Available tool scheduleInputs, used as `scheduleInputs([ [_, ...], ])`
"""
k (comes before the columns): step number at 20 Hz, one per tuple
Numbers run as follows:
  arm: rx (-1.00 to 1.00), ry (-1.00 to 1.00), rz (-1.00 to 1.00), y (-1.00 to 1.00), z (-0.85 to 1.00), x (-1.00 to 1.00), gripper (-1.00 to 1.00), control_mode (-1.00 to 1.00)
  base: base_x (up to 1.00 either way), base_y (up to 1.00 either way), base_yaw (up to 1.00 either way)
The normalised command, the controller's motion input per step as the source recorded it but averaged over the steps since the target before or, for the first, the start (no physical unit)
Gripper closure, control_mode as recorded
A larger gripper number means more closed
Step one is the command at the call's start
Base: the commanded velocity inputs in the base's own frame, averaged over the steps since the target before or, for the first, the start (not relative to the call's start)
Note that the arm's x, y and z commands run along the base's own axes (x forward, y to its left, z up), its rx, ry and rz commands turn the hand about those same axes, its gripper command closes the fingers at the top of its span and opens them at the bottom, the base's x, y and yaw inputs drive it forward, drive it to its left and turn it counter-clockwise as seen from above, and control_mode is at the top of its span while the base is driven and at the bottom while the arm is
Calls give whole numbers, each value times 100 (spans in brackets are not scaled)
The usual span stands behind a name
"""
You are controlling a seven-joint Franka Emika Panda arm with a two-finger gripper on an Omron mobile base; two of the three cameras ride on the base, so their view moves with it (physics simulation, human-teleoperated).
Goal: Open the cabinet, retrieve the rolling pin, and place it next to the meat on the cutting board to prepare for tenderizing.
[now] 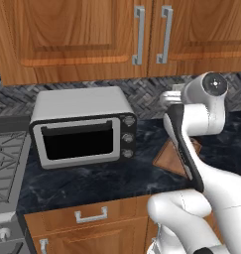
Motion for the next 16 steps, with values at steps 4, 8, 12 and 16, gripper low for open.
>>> scheduleInputs([
  [4,0,-17,0,-6,38,17,-100,-100,0,0,0],
  [8,0,-16,0,5,42,21,-100,-100,0,0,0],
  [12,0,-19,0,3,50,10,-100,-100,0,0,0],
  [16,0,-17,1,4,64,9,-100,-100,0,0,0],
])
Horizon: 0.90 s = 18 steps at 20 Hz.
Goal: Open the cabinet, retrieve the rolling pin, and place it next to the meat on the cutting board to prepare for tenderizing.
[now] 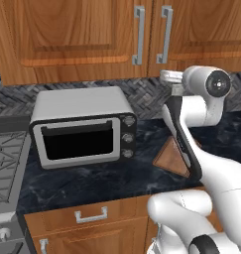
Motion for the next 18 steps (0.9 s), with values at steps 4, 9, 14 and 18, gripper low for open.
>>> scheduleInputs([
  [4,0,-16,5,7,65,9,-100,-100,0,0,0],
  [9,0,-13,10,4,50,6,-100,-100,0,0,0],
  [14,0,-5,4,6,11,6,-100,-100,0,0,0],
  [18,0,0,0,0,0,0,-100,-100,0,0,0],
])
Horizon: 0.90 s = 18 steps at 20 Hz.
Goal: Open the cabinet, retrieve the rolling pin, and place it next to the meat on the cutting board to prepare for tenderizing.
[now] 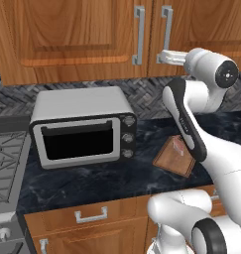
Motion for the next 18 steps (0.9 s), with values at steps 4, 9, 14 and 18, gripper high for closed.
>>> scheduleInputs([
  [4,0,0,0,0,0,0,-100,-100,0,0,0],
  [9,0,0,0,0,0,0,-100,-100,0,0,0],
  [14,0,0,0,0,0,2,-100,-100,0,0,0],
  [18,0,0,0,0,0,22,-100,-100,0,0,0],
])
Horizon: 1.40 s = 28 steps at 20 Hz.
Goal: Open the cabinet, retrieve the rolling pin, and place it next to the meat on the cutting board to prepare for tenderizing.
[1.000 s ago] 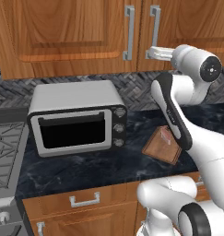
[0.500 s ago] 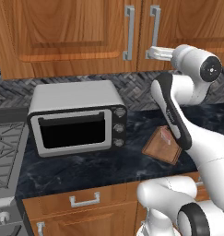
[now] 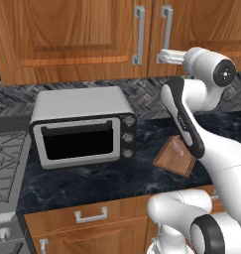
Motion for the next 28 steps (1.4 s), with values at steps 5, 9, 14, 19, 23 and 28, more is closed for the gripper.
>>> scheduleInputs([
  [5,0,1,0,1,0,57,-100,-100,0,0,0],
  [9,0,7,0,0,2,65,-100,-100,0,0,0],
  [14,0,6,0,0,3,56,-100,-100,0,0,0],
  [19,0,6,0,0,4,54,-100,-100,0,0,0],
  [23,0,5,0,0,3,50,-100,-100,0,0,0],
  [28,0,3,0,0,0,49,100,-100,0,0,0],
])
